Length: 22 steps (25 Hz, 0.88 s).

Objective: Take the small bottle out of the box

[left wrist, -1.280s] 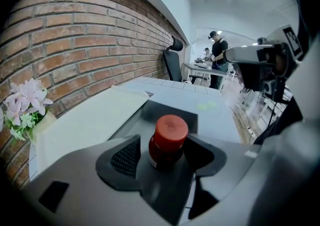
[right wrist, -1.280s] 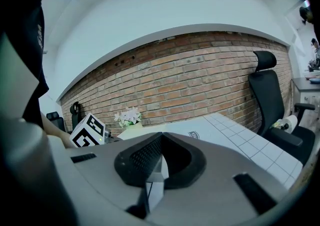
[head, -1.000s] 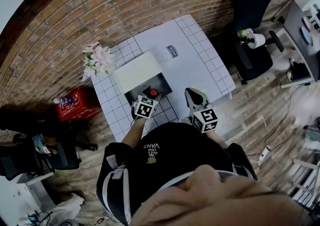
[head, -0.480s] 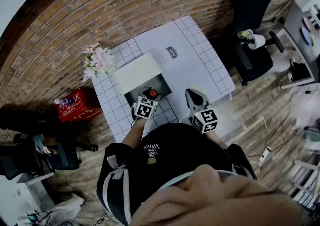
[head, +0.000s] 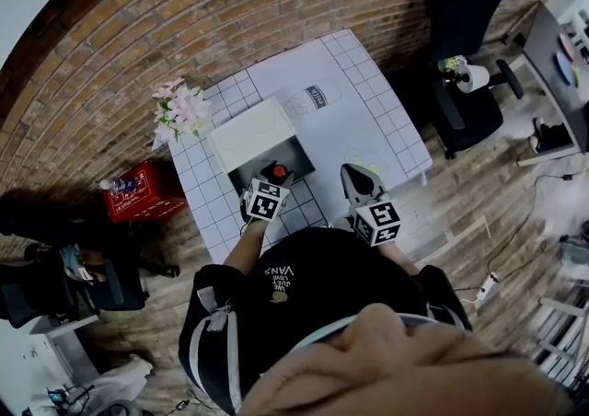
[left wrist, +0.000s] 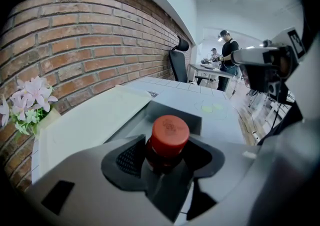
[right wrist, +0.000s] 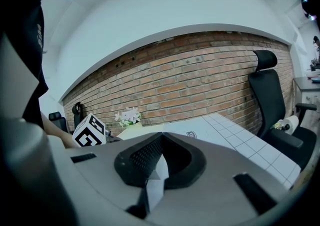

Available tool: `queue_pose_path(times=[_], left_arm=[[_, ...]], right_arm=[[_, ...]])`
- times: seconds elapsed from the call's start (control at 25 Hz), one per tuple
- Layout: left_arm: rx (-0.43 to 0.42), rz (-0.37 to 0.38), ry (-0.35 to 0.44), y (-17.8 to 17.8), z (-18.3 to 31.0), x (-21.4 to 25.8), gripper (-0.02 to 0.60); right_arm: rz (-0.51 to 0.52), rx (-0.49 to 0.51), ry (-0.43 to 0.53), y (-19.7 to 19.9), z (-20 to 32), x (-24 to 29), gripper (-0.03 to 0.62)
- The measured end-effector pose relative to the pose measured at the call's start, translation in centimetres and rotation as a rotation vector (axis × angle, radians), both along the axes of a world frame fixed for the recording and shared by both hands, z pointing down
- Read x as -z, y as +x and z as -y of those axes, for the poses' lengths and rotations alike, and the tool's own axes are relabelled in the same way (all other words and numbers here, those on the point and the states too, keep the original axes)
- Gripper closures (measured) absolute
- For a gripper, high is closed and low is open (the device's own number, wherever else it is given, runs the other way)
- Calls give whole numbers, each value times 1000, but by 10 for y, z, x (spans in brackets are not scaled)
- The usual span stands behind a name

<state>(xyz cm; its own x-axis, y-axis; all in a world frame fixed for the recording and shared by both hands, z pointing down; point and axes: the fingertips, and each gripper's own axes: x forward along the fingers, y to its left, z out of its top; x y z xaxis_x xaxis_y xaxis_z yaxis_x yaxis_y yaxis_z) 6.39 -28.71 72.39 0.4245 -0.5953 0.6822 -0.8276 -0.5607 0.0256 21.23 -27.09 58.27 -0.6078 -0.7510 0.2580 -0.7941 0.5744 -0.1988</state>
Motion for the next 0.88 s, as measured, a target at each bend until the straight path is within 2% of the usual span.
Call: queue_pose_path(times=[0.48, 0.68, 0.88], left_arm=[[104, -29, 96, -4, -1, 47, 353], [141, -36, 129, -12, -7, 67, 353], [191, -80, 157, -22, -16, 82, 353]], right_arm=[[13, 70, -3, 0, 3, -1, 599], [20, 119, 2, -13, 5, 0, 599], [8, 165, 16, -28, 5, 4, 599]])
